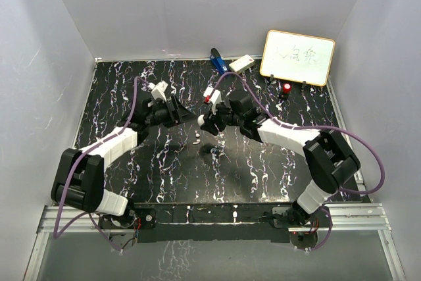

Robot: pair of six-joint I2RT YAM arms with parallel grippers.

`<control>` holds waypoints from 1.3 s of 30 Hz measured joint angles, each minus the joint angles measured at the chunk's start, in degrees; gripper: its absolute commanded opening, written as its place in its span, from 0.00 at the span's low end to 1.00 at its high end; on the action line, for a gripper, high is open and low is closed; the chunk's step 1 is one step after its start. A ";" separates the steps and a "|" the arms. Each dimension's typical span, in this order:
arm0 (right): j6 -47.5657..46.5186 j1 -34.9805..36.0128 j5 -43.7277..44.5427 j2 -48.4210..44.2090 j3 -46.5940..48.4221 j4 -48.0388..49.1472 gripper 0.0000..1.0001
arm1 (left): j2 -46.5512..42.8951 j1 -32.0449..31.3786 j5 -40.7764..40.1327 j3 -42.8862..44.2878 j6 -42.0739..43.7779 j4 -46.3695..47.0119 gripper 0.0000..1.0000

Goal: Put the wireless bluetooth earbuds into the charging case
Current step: Pick up the charging case at the center of the board.

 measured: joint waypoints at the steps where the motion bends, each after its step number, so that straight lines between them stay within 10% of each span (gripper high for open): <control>1: 0.37 -0.02 0.00 0.24 0.15 0.13 0.00 | 0.20 -0.26 -0.28 -0.35 -0.61 0.39 0.65; 19: 14.03 0.00 3.08 4.17 3.87 0.07 0.00 | -6.97 -4.22 -19.82 -8.81 -10.36 13.94 0.69; 39: 15.93 0.81 3.23 4.17 4.50 -0.07 0.00 | -1.49 -6.27 -20.96 -8.79 -13.57 19.69 0.64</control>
